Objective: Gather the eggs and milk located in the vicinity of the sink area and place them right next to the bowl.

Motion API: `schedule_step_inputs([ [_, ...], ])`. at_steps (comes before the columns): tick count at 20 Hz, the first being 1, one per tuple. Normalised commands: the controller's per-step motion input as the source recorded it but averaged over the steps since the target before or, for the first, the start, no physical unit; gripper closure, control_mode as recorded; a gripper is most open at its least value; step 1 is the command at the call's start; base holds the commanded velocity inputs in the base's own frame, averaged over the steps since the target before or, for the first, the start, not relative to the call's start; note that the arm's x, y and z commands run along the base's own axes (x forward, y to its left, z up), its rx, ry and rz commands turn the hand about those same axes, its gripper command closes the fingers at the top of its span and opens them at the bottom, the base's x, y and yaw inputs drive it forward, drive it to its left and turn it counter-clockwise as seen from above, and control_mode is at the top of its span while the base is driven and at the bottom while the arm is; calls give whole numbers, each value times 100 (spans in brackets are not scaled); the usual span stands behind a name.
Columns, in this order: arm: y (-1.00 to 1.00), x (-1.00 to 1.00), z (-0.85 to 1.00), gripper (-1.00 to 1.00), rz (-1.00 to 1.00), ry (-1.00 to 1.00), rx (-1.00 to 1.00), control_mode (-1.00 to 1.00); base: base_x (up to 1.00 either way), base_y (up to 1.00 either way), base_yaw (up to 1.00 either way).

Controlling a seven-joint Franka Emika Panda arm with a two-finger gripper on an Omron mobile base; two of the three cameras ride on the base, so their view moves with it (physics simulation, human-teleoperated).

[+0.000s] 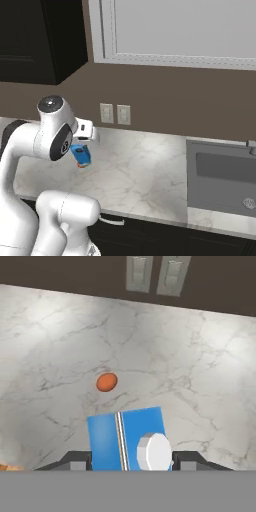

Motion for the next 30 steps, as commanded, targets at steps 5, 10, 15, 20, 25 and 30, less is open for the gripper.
schedule_step_inputs([
  [5,0,-74,26,100,0,-23,0,-100,0,0,0],
  [10,0,-66,9,100,0,-21,0,-100,0,0,0],
  [15,0,-50,1,100,0,-18,0,-100,0,0,0],
  [20,0,-6,0,100,0,-3,0,100,0,0,0],
  [25,0,0,0,100,0,0,0,100,-14,0,0],
  [30,0,0,0,100,0,0,0,100,-60,-1,0],
])
